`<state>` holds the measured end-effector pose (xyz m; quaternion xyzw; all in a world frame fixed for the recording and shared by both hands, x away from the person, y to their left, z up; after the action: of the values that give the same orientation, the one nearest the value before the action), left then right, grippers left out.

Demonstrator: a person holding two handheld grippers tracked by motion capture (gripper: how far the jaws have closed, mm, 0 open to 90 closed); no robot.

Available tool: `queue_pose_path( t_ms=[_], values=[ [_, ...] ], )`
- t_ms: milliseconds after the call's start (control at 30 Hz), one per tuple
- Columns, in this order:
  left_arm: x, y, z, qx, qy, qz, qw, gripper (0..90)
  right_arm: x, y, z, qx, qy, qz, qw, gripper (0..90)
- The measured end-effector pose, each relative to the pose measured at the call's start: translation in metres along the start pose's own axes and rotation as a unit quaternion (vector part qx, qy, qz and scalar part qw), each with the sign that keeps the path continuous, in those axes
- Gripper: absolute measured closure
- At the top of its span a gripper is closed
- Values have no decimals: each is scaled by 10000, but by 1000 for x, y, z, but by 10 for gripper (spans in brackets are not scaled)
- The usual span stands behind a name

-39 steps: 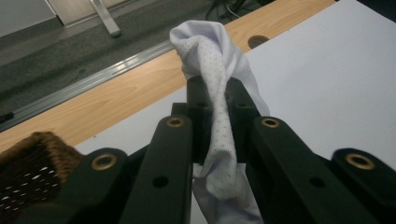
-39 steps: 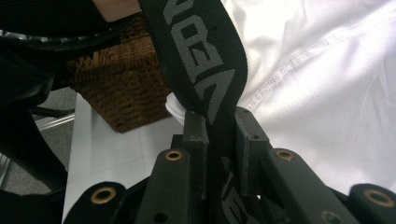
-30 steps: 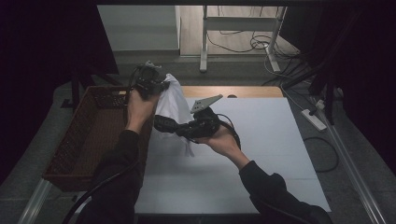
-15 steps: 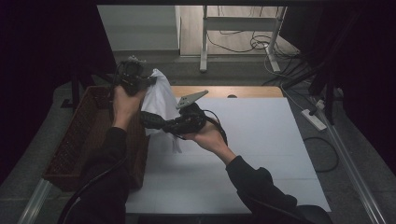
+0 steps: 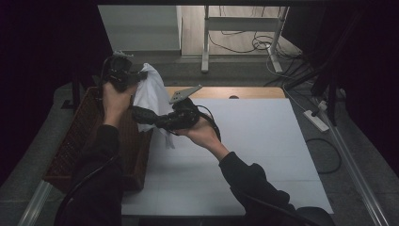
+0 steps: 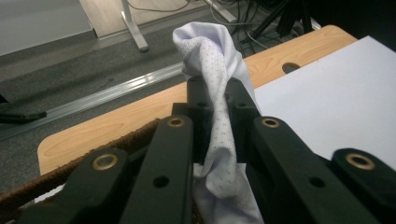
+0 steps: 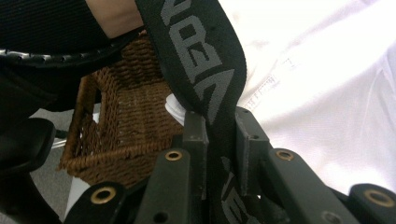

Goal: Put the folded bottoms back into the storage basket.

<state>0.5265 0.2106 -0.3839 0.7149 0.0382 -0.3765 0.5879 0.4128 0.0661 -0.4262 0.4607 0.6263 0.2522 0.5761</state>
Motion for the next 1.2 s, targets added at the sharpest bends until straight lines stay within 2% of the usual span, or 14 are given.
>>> queue_pose_path(
  t_ms=[500, 967, 1200],
  values=[
    [-35, 14, -25, -9, 303, 254, 9992, 829, 14, 33, -10, -148, 114, 270, 9995, 777],
    [-64, 21, -43, -68, 430, 551, 9975, 831, 28, 57, -23, -326, 157, 450, 9983, 777],
    [-80, 21, -54, -176, 477, 739, 9960, 831, 35, 71, -31, -407, 182, 537, 9976, 776]
  ],
)
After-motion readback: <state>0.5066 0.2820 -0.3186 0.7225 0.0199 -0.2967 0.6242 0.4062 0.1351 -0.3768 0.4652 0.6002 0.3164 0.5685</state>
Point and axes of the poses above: each handheld gripper's, and its own axes: x roughly forward along the jaws, y roughly out of its top, z roughly to its right, the point moved 8 cm from there along x, roughly forward along the jaws, and after that the axes turned 6 degrees about x, right-handed, at the moved point
